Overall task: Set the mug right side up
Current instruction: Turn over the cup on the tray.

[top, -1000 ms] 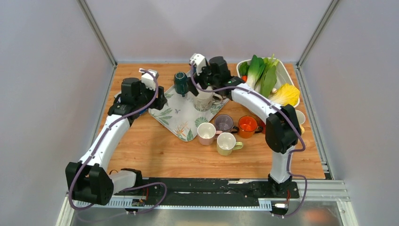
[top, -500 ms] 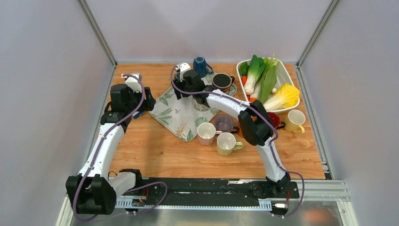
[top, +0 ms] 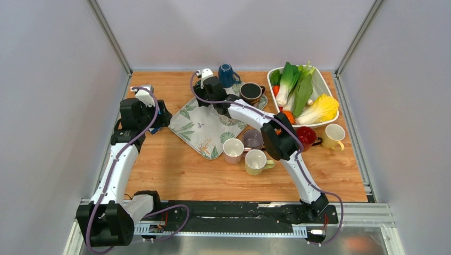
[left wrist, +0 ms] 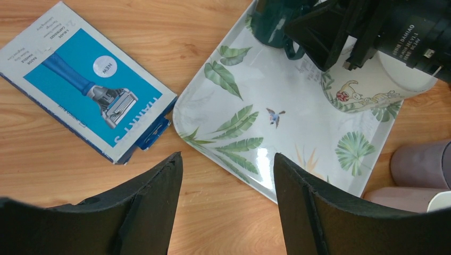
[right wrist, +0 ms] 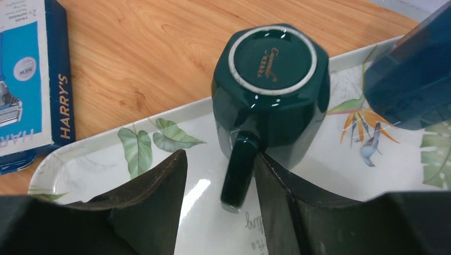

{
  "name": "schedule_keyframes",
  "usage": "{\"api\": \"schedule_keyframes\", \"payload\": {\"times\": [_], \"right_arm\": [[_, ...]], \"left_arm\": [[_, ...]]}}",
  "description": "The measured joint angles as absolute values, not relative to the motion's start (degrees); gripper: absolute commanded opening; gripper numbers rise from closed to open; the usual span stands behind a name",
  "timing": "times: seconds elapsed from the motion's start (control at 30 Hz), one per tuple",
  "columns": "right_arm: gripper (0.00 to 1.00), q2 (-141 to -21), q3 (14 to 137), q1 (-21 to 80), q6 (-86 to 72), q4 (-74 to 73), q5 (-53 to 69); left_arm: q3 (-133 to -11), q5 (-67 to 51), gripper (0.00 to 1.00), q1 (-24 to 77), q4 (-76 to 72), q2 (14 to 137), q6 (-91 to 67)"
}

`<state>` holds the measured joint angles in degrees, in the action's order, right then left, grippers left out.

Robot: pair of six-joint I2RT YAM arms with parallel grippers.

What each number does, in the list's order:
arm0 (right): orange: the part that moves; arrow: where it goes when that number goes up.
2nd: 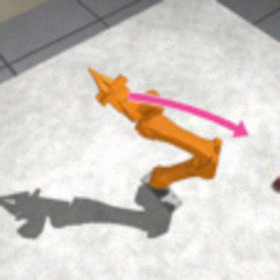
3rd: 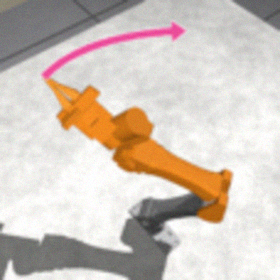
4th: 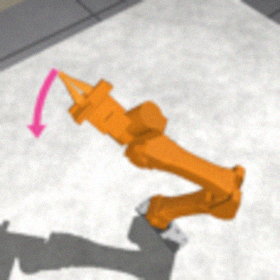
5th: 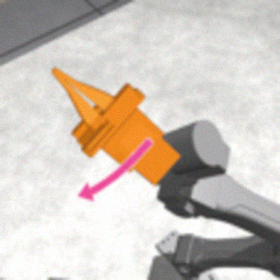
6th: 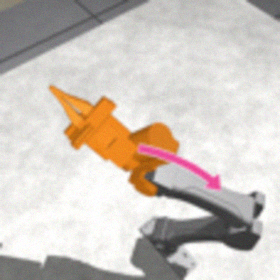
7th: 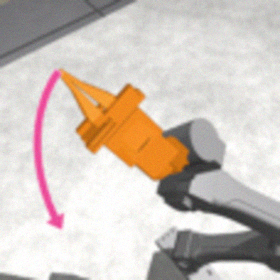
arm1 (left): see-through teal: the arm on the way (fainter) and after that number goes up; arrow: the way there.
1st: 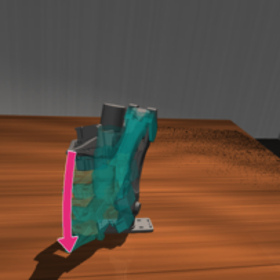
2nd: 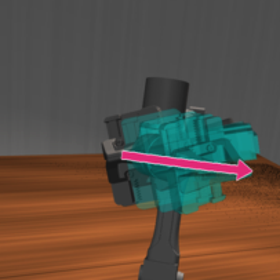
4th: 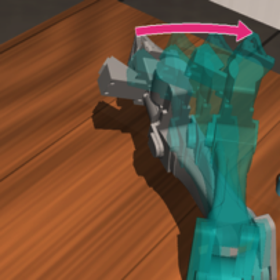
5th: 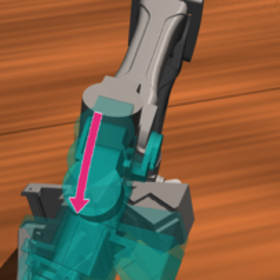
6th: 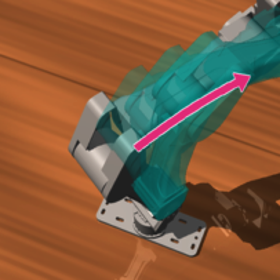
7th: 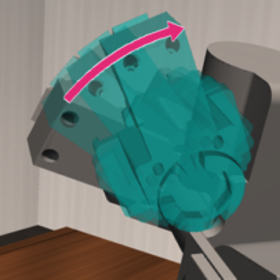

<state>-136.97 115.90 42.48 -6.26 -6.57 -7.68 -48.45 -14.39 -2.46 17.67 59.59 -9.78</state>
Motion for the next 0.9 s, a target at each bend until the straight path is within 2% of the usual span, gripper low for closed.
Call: {"api": "schedule_keyframes", "payload": {"times": [0.17, 0.27, 0.47, 0.6, 0.77, 0.9], "right_arm": [[0.51, -139.87, 117.62, 42.57, -6.15, -7.57, -7.55], [0.39, -140.46, 117.58, 42.61, -6.13, -9.39, -7.46], [0.20, -140.53, 117.34, 42.72, -6.00, -10.48, -6.92], [0.02, -140.53, 117.34, 42.72, -5.91, -10.46, -6.81], [0.00, -140.46, 117.03, 42.37, -5.43, -10.13, -5.37], [0.00, -139.94, 116.86, 41.23, -4.16, -10.41, 1.19]], "left_arm": [[-47.79, -14.74, 0.70, -3.05, 17.47, 59.11, -10.17], [-47.40, -15.11, 0.70, -3.25, 17.32, 59.11, -10.44], [-47.37, -16.01, 0.70, -3.42, 17.28, 59.20, -10.68], [-47.37, -16.38, 0.69, -3.46, 17.21, 59.40, -11.05], [-47.37, -17.06, 0.69, -3.49, 16.86, 59.51, -11.25], [-47.37, -18.39, 0.69, -3.49, 16.78, 59.72, -10.26]]}}
